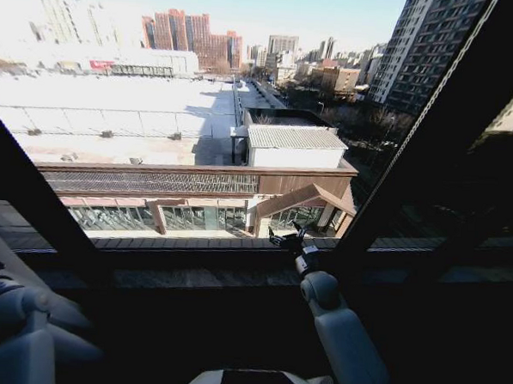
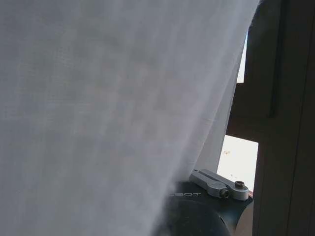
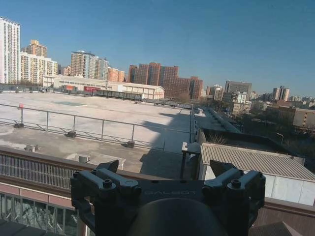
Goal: Open the curtains by pulling them apart, changing their state from closed to fully open.
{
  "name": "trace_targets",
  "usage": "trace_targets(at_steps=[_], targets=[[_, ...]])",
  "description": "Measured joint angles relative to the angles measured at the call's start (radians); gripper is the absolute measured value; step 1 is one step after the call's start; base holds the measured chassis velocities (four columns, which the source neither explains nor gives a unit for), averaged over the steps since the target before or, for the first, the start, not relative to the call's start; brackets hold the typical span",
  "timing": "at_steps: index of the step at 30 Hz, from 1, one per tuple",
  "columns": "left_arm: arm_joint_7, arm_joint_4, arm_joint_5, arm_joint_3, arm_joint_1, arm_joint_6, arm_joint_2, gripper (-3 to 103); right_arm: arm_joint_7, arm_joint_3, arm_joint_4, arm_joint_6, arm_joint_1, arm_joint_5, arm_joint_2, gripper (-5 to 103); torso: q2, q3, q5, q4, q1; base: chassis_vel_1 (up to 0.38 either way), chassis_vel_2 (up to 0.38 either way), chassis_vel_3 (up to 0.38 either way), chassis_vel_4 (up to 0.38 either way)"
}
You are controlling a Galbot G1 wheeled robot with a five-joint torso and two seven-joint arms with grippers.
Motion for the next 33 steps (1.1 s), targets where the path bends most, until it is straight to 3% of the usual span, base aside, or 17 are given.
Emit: trace_targets(at_steps=[1,3,5,6,7,8,11,12,15,16,18,20,21,23,27,33], targets=[[0.035,-0.008,-0.003,-0.001,0.007,0.009,0.003,0,0.0,-0.001,-0.001,0.0,0.0,0.0,0.004,100,0.0,0.0,0.0001,0.0,0.0,0.0,0.0,0.0,0.0],[0.129,-0.039,-0.01,0.003,0.023,0.022,0.0,11,0.0,-0.005,-0.001,0.0,0.0,-0.002,0.01,100,0.0,0.0,0.0001,0.0,0.0,0.0,0.0,0.0,0.0],[0.157,-0.049,-0.012,0.006,0.028,0.023,-0.003,11,0.0,-0.006,-0.001,-0.001,0.0,-0.002,0.012,100,0.0,0.0,0.0003,0.0,0.0,0.0,0.0,0.0,0.0],[0.219,-0.07,-0.011,0.017,0.036,0.024,-0.015,22,0.0,-0.009,0.0,-0.002,0.0,-0.003,0.015,100,0.0,0.0,0.0002,0.0,0.0,0.0,0.0,0.0,0.0],[0.262,-0.085,-0.005,0.029,0.041,0.021,-0.024,22,0.0,-0.01,0.001,-0.004,0.0,-0.004,0.015,100,0.0,0.0,0.0002,0.0,0.0,0.0,0.0,0.0,0.0],[0.262,-0.085,-0.005,0.029,0.041,0.021,-0.024,22,0.0,-0.01,0.001,-0.004,0.0,-0.004,0.015,100,0.0,0.0,0.0002,0.0,0.0,0.0,0.0,0.0,0.0],[0.426,-0.133,0.029,0.077,0.058,0.013,-0.049,38,0.002,-0.009,0.007,-0.006,-0.001,-0.004,0.014,100,0.0,0.0,0.0003,-0.0002,0.0,0.0,0.0,0.0,0.0],[0.426,-0.133,0.029,0.077,0.058,0.013,-0.049,38,0.002,-0.009,0.007,-0.006,-0.001,-0.004,0.014,100,0.0,0.0,0.0003,-0.0002,0.0,0.0,0.0,0.0,0.0],[0.566,-0.175,0.07,0.126,0.082,0.006,-0.066,54,0.003,-0.002,0.009,-0.007,-0.002,-0.005,0.013,100,0.0,0.0,0.0003,-0.0003,0.0,0.0,0.0,0.0,0.0],[0.602,-0.191,0.079,0.141,0.093,0.006,-0.073,54,0.003,0.001,0.009,-0.007,-0.003,-0.005,0.013,100,0.0,0.0,0.0003,-0.0003,0.0,0.0,0.0,0.0,0.0],[0.627,-0.205,0.084,0.154,0.102,0.006,-0.08,59,0.003,0.002,0.009,-0.007,-0.003,-0.006,0.015,100,0.0,0.0,0.0004,-0.0003,0.0,0.0,0.0,0.0,0.0],[0.674,-0.234,0.09,0.176,0.13,0.006,-0.093,70,0.004,0.005,0.01,-0.007,-0.004,-0.007,0.018,100,0.0,0.0,0.0004,-0.0003,0.0,0.0,0.0,0.0,0.0],[0.674,-0.234,0.09,0.176,0.13,0.006,-0.093,70,0.004,0.005,0.01,-0.007,-0.004,-0.007,0.018,100,0.0,0.0,0.0004,-0.0003,0.0,0.0,0.0,0.0,0.0],[0.745,-0.275,0.091,0.184,0.178,0.006,-0.107,82,0.005,0.007,0.014,-0.007,-0.006,-0.008,0.019,100,0.0,0.0,0.0004,-0.0001,0.0,0.0,0.0,0.0,0.0],[0.83,-0.327,0.091,0.191,0.234,0.002,-0.127,97,0.006,0.009,0.019,-0.007,-0.012,-0.008,0.018,100,0.0,0.0,0.0004,0.0,0.0,0.0,0.0,0.0,0.0],[0.875,-0.377,0.087,0.197,0.272,-0.029,-0.143,100,0.007,0.009,0.022,-0.007,-0.019,-0.008,0.019,100,0.0,0.0,0.0005,-0.0002,0.0,0.0,0.0,0.0,0.0]])
